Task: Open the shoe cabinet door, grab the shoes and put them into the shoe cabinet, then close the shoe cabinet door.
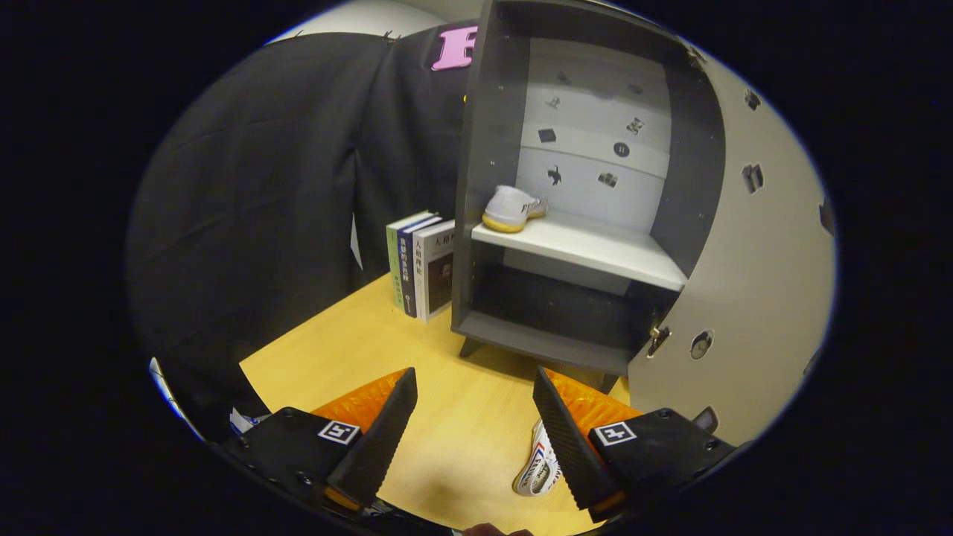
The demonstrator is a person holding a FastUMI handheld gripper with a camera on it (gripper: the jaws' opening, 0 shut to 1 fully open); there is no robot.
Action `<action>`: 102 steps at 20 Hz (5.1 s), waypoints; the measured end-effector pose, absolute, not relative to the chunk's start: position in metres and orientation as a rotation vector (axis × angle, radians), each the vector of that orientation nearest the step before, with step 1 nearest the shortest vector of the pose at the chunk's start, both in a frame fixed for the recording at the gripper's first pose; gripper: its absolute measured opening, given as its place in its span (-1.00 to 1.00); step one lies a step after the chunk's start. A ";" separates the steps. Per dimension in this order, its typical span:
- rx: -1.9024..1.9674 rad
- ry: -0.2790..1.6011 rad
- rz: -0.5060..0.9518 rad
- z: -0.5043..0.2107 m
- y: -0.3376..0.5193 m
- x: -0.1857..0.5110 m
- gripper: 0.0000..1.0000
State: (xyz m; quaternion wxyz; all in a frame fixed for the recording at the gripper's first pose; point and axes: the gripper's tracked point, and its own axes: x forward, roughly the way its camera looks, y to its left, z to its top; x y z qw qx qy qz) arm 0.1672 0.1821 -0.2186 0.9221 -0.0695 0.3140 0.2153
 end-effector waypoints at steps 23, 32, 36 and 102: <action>-0.155 1.062 0.314 -0.488 0.094 0.187 0.97; -0.325 1.053 0.295 -0.498 0.075 0.191 -0.05; -0.280 1.089 0.307 -0.494 0.077 0.190 -0.24; -0.019 0.634 0.142 -0.155 0.104 0.542 -0.92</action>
